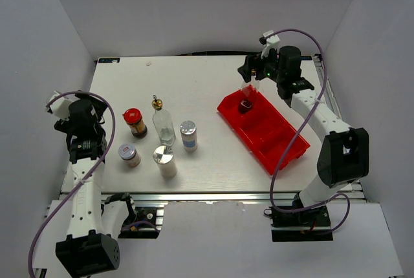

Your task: Organize the condiment bottles

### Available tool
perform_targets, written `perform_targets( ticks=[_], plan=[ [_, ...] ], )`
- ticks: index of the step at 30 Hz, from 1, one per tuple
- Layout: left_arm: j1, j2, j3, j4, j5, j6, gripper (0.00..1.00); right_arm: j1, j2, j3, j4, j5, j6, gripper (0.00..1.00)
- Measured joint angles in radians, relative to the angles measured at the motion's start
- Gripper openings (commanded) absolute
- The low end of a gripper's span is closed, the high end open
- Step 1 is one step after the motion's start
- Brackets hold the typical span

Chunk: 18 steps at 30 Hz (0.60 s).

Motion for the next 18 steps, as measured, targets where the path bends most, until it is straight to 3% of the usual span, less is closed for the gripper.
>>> perform_targets(
  ticks=[11,18],
  plan=[
    [0.000,-0.001,0.040,-0.043,0.000,-0.008,0.98,-0.001,-0.122,0.084,-0.089,0.022,-0.037,0.89],
    [0.000,-0.002,0.046,-0.069,0.003,-0.020,0.98,0.013,-0.182,0.237,-0.209,-0.027,-0.056,0.89]
  ],
)
